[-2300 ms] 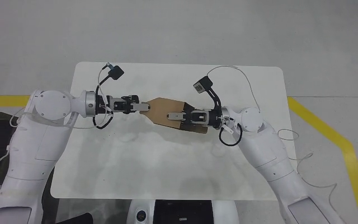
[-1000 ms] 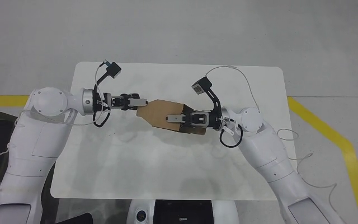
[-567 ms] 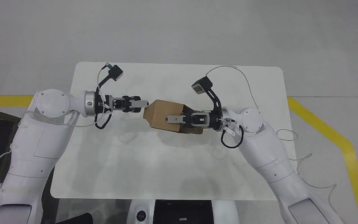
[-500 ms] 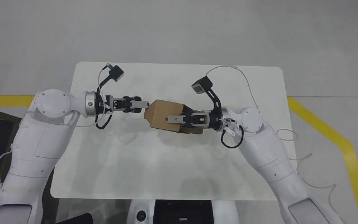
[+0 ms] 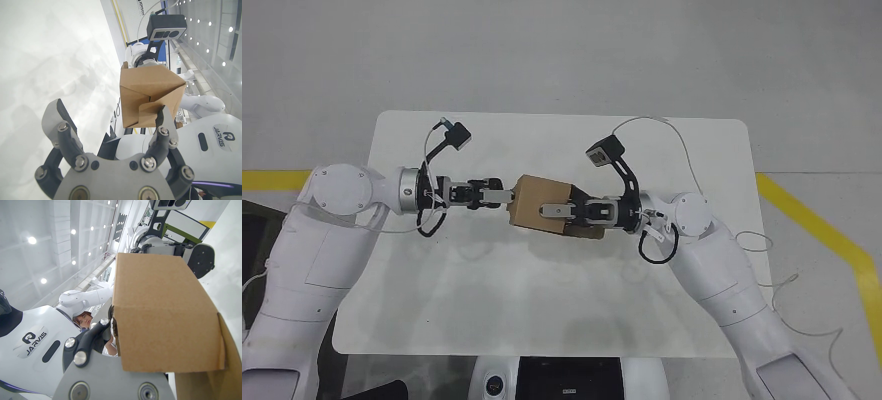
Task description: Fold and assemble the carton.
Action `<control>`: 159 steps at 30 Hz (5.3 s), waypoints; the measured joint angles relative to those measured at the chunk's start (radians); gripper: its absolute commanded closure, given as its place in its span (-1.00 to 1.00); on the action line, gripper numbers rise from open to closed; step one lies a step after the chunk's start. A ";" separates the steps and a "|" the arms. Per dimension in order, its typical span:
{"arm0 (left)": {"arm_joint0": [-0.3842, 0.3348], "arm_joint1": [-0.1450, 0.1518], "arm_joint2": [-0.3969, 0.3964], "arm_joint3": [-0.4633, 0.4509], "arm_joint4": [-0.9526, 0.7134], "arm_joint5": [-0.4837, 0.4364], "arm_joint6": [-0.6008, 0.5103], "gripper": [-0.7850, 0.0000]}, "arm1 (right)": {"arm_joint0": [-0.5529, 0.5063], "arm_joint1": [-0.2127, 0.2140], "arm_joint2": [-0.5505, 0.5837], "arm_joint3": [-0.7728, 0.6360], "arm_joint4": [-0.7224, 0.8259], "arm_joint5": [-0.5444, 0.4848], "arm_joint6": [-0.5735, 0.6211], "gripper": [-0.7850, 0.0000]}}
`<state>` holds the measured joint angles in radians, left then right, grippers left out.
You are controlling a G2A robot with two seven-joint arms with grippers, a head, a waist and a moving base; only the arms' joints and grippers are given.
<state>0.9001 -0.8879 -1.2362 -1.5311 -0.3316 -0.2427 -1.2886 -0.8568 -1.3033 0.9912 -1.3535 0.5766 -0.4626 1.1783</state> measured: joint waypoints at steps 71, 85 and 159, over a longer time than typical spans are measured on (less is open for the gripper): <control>-0.043 -0.038 0.117 0.043 -0.170 0.002 -0.043 -1.00 | -0.008 -0.011 0.018 -0.004 0.123 -0.038 0.082 1.00; -0.042 -0.041 0.113 0.050 -0.166 -0.001 -0.037 -1.00 | -0.008 -0.012 0.022 0.003 0.119 -0.038 0.082 1.00; 0.123 -0.006 -0.088 -0.055 0.784 -0.635 0.517 -1.00 | 0.195 -0.047 -0.106 0.493 -0.183 0.095 0.052 0.76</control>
<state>1.0233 -0.8934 -1.3238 -1.5857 0.4523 -0.8782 -0.7717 -0.6615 -1.3503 0.8855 -0.8603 0.3940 -0.3677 1.2301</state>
